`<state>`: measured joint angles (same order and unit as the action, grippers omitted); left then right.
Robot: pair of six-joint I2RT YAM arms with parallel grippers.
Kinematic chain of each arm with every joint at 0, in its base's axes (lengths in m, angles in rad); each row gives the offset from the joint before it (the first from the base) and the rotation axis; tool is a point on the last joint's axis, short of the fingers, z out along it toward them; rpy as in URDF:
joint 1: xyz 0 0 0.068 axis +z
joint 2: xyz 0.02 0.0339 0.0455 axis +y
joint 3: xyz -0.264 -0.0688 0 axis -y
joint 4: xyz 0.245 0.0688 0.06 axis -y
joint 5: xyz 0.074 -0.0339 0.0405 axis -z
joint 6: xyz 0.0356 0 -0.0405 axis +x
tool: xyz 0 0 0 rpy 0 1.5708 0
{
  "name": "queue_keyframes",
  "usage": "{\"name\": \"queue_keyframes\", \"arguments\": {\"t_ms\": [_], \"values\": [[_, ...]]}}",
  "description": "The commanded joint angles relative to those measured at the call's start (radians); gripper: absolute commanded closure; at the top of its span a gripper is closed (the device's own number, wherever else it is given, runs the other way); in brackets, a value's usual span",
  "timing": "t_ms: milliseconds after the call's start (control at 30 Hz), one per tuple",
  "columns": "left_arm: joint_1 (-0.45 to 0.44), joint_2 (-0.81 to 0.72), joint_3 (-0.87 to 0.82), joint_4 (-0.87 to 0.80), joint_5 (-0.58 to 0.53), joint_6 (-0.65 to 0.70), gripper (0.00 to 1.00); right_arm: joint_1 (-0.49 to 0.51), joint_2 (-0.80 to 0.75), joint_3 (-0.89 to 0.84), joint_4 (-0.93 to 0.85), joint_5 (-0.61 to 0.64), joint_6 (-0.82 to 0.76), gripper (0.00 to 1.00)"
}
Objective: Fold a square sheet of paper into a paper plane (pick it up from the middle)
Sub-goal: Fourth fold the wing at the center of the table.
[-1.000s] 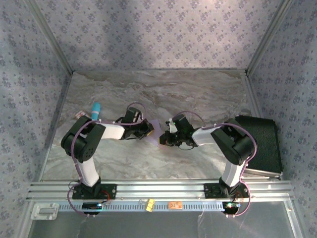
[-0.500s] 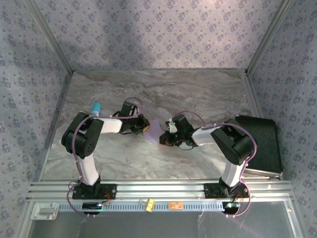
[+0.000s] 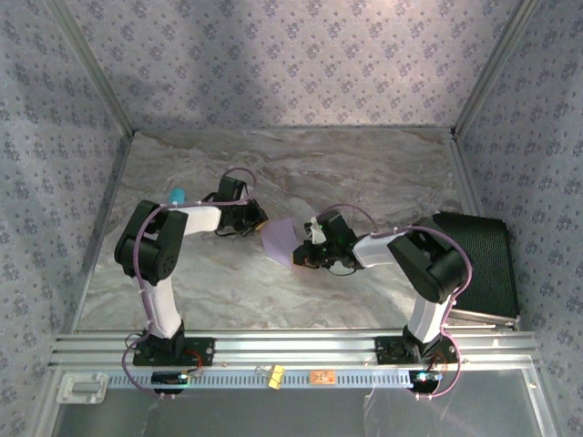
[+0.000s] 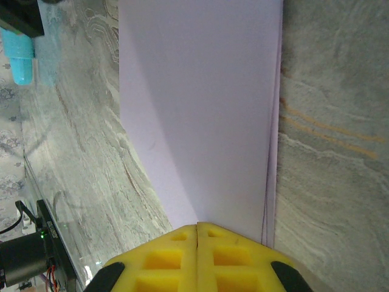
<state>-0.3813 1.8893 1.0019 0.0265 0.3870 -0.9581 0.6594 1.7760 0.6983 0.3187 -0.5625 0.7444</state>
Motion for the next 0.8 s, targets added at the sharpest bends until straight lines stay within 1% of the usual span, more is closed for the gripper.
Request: {"name": "queue_keyframes", "arguments": {"t_ms": [0,133,300,433,500,567,667,767], "values": [[0.025,0.033,0.05,-0.057,-0.041,0.031,0.9,0.002,0.035,-0.042,-0.161,0.031,-0.009,1.0],[0.024,0.015,0.087,-0.084,-0.024,0.045,0.9,-0.007,0.033,-0.035,-0.168,0.029,-0.013,1.0],[0.012,-0.081,0.083,-0.106,-0.039,0.053,0.88,-0.017,0.022,-0.029,-0.169,0.029,-0.014,1.0],[-0.057,-0.139,0.059,-0.129,-0.051,0.069,0.88,-0.02,0.023,-0.026,-0.16,0.024,-0.007,1.0],[-0.098,-0.145,0.016,-0.102,-0.037,0.041,0.88,-0.02,0.025,-0.026,-0.156,0.02,-0.003,1.0],[-0.129,-0.137,-0.028,-0.044,-0.005,0.017,0.88,-0.021,0.024,-0.024,-0.161,0.019,-0.007,1.0],[-0.163,-0.108,-0.059,0.021,0.008,0.0,0.87,-0.021,0.019,-0.03,-0.155,0.024,-0.002,1.0],[-0.19,-0.064,-0.041,0.004,-0.017,0.004,0.87,-0.023,0.013,-0.026,-0.165,0.02,-0.008,1.0]]}}
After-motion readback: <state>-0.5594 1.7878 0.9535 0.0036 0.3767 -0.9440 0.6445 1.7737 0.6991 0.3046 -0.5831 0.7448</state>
